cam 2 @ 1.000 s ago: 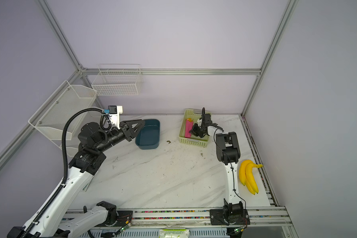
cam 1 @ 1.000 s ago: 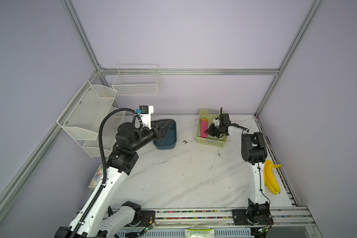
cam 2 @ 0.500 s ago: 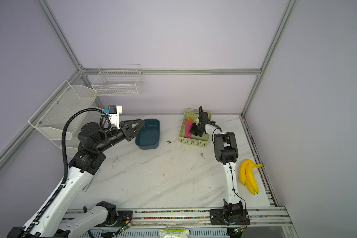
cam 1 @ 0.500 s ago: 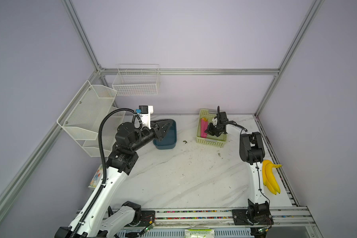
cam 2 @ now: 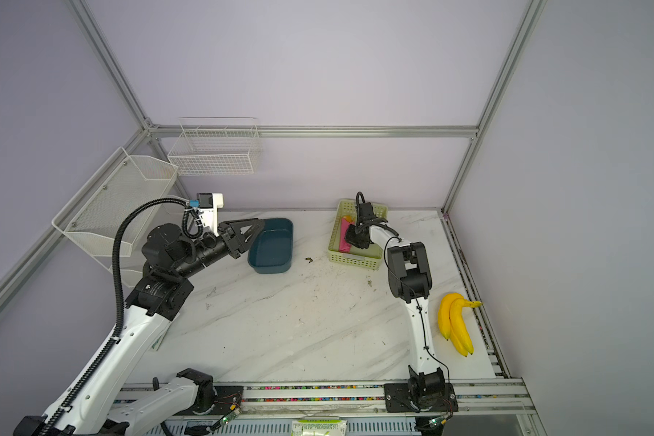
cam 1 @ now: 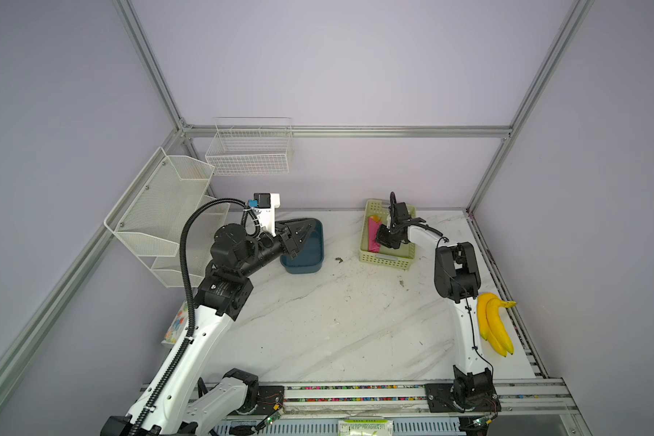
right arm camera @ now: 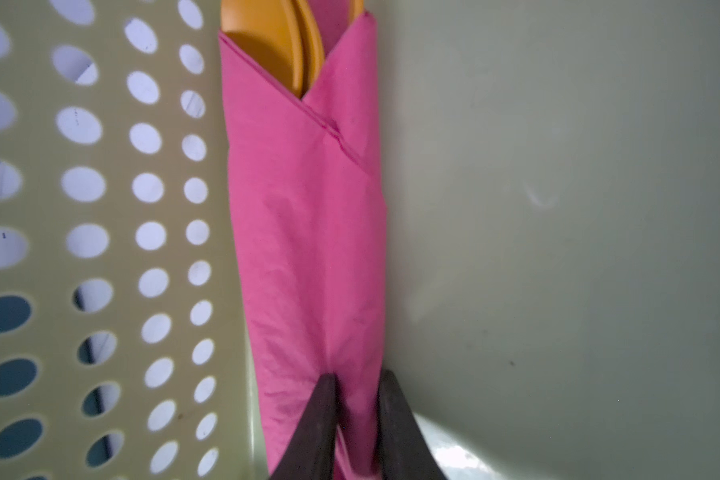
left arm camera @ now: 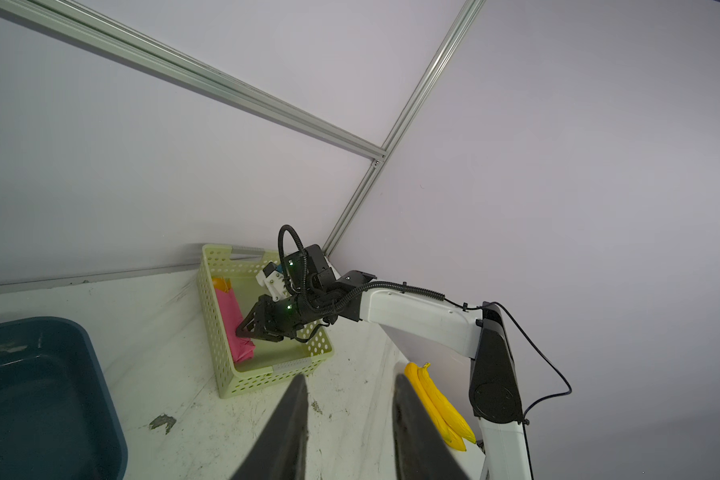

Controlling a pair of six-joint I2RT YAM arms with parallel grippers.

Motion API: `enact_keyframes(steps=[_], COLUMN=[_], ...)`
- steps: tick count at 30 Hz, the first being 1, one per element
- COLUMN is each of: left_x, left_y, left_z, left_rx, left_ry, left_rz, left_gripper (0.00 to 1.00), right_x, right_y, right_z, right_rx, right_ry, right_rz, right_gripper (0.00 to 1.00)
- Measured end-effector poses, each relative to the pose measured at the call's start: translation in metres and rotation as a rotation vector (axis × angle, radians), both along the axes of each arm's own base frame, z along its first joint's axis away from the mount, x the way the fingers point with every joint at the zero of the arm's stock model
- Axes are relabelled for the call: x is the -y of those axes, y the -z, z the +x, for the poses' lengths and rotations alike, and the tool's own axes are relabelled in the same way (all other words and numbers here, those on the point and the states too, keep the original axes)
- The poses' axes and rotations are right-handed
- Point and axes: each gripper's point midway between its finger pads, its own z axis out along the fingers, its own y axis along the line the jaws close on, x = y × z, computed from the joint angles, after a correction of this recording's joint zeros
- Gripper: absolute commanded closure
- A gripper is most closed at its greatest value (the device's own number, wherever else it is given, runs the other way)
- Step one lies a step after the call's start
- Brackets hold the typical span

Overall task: Place the utensils on the paper napkin and roll it up
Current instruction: 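Lower the pink bundle into the light-green basket with the right gripper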

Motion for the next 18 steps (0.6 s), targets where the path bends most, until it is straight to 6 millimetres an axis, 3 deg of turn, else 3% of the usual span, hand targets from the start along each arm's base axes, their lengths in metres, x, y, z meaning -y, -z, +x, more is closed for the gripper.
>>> enact_keyframes(steps=[18], left_x=[-0.0023], left_y=[0.0003], left_z=[0.0006], left_rx=[-0.011], left_ry=[0.001], left_rz=[-0.009], left_gripper=[0.66], right_x=[0.0070], right_y=[-0.0004], right_z=[0.0004], right_rx=[0.022], right_ry=[0.021], right_rz=[-0.149], right_gripper=[0.63])
